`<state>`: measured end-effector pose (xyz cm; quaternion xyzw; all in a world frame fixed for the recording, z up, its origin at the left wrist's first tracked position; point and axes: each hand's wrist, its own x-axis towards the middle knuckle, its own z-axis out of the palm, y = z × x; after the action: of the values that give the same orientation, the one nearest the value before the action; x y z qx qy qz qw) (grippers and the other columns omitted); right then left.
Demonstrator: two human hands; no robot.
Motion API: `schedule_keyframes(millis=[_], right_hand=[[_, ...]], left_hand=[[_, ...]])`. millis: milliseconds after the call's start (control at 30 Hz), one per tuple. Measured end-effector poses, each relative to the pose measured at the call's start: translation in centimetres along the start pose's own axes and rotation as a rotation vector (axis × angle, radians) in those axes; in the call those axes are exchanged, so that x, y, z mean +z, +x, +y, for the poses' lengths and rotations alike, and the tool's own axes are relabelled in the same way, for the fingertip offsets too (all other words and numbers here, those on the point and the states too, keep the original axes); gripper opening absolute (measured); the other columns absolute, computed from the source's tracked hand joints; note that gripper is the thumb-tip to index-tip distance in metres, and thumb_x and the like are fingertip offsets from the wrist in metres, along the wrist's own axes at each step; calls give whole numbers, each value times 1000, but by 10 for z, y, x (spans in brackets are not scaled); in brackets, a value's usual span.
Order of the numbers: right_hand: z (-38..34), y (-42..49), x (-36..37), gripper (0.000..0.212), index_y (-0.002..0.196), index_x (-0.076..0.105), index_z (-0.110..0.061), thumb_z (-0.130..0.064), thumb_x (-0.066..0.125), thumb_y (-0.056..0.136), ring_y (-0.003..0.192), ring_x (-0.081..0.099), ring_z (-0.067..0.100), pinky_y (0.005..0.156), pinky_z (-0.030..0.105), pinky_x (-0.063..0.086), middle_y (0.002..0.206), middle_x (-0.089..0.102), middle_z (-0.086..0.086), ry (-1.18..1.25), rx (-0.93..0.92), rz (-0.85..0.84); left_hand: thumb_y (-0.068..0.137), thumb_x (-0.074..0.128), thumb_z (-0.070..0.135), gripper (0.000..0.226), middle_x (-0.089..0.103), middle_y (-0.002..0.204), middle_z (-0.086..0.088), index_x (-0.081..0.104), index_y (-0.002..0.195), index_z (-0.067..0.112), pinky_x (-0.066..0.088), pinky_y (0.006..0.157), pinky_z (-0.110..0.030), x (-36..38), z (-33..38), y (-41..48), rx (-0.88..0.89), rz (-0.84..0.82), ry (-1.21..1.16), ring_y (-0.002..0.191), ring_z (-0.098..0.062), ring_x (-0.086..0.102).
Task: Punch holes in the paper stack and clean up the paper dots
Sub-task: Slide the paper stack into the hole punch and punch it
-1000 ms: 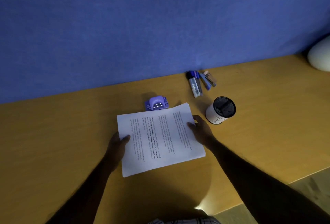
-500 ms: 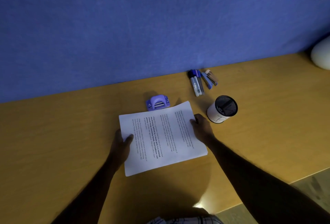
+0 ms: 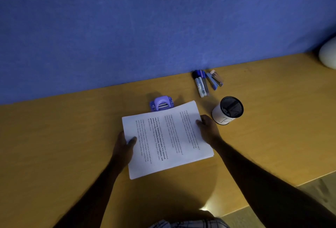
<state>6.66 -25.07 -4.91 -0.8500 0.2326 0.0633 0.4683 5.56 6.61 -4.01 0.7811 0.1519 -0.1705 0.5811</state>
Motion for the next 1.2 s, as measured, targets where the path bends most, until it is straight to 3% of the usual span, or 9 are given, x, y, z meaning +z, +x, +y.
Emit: schedule_keyframes(millis=[233, 333, 467, 567, 700, 1000, 1200], right_hand=[[-5, 5, 2, 9, 95, 58, -15, -21, 52, 97, 78, 61, 22, 60, 27, 43, 89, 65, 7, -32, 20, 8], [-6, 7, 2, 14, 101, 62, -11, -19, 52, 96, 81, 62, 24, 63, 28, 44, 92, 66, 8, -45, 33, 14], [-9, 11, 2, 17, 103, 64, -8, -16, 51, 96, 83, 62, 27, 67, 31, 46, 93, 67, 10, -44, 30, 14], [-14, 16, 2, 21, 110, 63, -8, -17, 50, 96, 84, 62, 26, 68, 32, 48, 100, 67, 10, -51, 39, 8], [-16, 20, 2, 28, 122, 55, -11, -21, 51, 96, 85, 58, 18, 57, 22, 41, 104, 59, 2, -49, 72, 40], [-15, 24, 1, 31, 124, 56, -11, -18, 55, 93, 93, 66, 31, 81, 45, 56, 110, 67, 15, -66, 72, 100], [-20, 22, 5, 32, 122, 61, -13, -21, 61, 91, 84, 67, 23, 75, 37, 58, 107, 70, 10, -44, 53, 59]], left_hand=[[96, 55, 14, 35, 63, 115, -11, 46, 130, 8, 55, 76, -37, 0, 5, 5, -29, -15, 24, 96, -24, 66], [95, 55, 11, 35, 63, 118, -14, 48, 129, 6, 55, 83, -41, 0, 7, 7, -52, -6, 46, 100, -26, 65], [94, 56, 9, 34, 62, 117, -13, 47, 127, 6, 54, 76, -35, 1, 9, 10, -62, 10, 36, 101, -27, 64], [95, 56, 9, 37, 61, 120, -16, 46, 130, 6, 54, 89, -49, 0, 13, 11, -78, 12, 17, 105, -31, 63], [94, 55, 7, 40, 60, 123, -18, 44, 133, 4, 52, 94, -53, 1, 16, 14, -80, 9, 7, 109, -32, 62], [95, 55, 7, 35, 60, 124, -20, 50, 128, 0, 50, 96, -51, 3, 21, 13, -87, 57, 65, 112, -33, 60], [93, 58, 8, 48, 57, 131, -18, 41, 138, 5, 51, 95, -50, -7, 21, 10, -126, 157, 41, 115, -33, 58]])
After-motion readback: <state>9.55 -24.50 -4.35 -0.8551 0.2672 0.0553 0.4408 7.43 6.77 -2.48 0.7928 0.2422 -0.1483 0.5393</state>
